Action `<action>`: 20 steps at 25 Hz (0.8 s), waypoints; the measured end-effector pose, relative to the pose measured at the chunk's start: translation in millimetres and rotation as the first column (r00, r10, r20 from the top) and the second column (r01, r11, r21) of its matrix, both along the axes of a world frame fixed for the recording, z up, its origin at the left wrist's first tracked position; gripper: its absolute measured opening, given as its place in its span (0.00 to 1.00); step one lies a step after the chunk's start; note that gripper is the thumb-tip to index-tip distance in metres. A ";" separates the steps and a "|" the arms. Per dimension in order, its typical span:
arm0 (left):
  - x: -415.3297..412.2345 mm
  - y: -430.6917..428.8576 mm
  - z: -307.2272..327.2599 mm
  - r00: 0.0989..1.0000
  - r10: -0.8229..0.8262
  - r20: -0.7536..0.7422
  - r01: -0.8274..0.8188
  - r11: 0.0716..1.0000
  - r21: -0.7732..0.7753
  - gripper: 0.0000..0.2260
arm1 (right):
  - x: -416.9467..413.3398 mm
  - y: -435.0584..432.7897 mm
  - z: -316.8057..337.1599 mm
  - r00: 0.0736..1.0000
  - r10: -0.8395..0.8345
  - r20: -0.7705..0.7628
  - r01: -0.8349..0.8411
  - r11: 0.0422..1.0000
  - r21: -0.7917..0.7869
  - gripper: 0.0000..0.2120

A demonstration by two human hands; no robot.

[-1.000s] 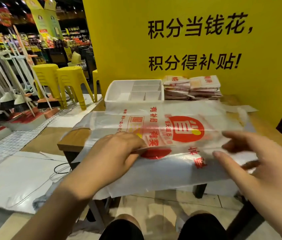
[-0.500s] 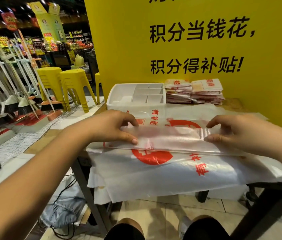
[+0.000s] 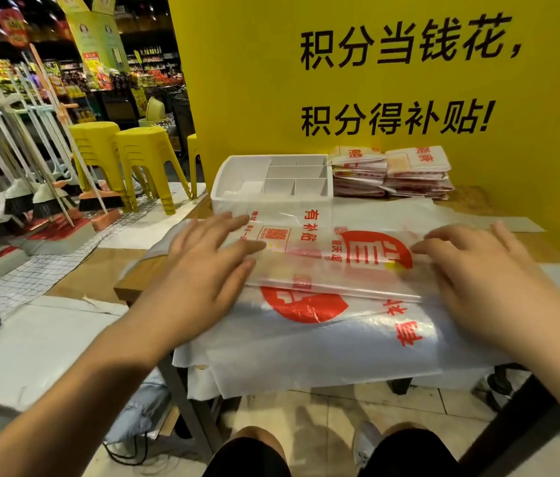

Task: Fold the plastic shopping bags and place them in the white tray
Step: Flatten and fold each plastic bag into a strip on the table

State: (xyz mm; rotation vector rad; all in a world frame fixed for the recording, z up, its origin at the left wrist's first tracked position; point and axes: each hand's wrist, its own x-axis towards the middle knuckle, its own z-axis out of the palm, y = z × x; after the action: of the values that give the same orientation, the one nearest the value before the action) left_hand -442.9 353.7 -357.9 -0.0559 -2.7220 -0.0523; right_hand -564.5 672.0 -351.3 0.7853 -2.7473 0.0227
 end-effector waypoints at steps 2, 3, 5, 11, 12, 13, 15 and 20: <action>3.5 16.2 -13.8 0.992 -0.020 0.125 0.014 0.999 0.050 0.26 | 9.7 -11.6 -10.0 0.991 0.115 -0.064 -0.121 0.987 -0.105 0.19; 3.9 21.4 -20.6 0.984 -0.012 0.175 0.002 0.998 0.059 0.28 | 15.2 -18.1 -14.9 0.984 0.169 -0.056 -0.175 0.975 -0.135 0.20; 3.4 25.7 -31.0 0.974 0.037 0.225 -0.049 0.998 0.048 0.31 | 24.8 -29.4 -23.8 0.970 0.244 0.022 -0.241 0.966 -0.099 0.26; 15.4 22.9 -29.1 0.962 0.152 0.225 -0.157 0.988 0.007 0.35 | 33.9 -29.7 -27.7 0.967 0.180 0.182 -0.180 0.984 -0.018 0.38; 17.1 20.4 -27.2 0.958 0.171 0.232 -0.178 0.984 0.010 0.35 | 34.6 -29.0 -26.5 0.964 0.173 0.204 -0.171 0.985 -0.026 0.38; 17.7 16.6 -25.5 0.951 0.191 0.245 -0.200 0.980 0.015 0.36 | 34.7 -28.5 -25.7 0.959 0.168 0.228 -0.166 0.986 -0.031 0.39; 16.9 6.6 -22.5 0.936 0.219 0.277 -0.240 0.970 0.044 0.37 | 34.0 -27.4 -25.4 0.953 0.157 0.260 -0.155 0.988 -0.029 0.38; 13.1 -3.7 -21.1 0.919 0.211 0.333 -0.251 0.965 0.080 0.37 | 27.4 -26.1 -19.1 0.948 0.152 0.279 -0.154 0.988 -0.016 0.37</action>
State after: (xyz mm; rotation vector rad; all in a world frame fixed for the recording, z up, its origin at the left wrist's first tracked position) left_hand -429.8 350.0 -379.0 0.3409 -3.0236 -0.1725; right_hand -537.1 645.9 -370.4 1.0705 -2.9402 0.1695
